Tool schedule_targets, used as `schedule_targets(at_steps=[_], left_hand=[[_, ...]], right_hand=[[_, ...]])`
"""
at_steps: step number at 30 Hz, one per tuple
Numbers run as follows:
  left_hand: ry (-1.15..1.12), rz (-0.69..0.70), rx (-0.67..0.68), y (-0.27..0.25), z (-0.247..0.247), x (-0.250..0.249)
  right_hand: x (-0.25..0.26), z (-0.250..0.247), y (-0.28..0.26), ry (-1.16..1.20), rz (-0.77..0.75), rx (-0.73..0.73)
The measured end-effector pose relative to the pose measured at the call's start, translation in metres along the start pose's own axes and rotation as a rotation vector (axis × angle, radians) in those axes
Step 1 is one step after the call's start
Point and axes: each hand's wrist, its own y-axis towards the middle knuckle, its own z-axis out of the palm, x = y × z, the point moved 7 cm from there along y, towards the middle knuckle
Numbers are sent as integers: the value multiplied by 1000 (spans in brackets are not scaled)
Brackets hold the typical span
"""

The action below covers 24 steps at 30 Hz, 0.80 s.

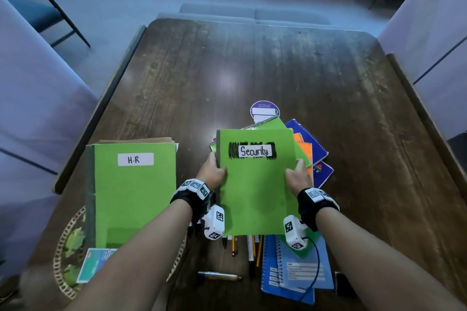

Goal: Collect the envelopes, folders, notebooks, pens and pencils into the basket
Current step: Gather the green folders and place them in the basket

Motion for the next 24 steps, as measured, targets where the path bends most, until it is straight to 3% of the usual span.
schedule_targets(at_steps=[7, 10, 17, 24], left_hand=[[-252, 127, -79, -36, -98, -12], [-255, 170, -142, -53, -144, -3], [-174, 92, -309, -78, -232, 69], [-90, -47, -420, -95, -280, 152]], right_hand=[[86, 29, -40, 175, -160, -64], [114, 57, -52, 221, -200, -81], [161, 146, -97, 144, -282, 41], [164, 229, -130, -33, -266, 187]])
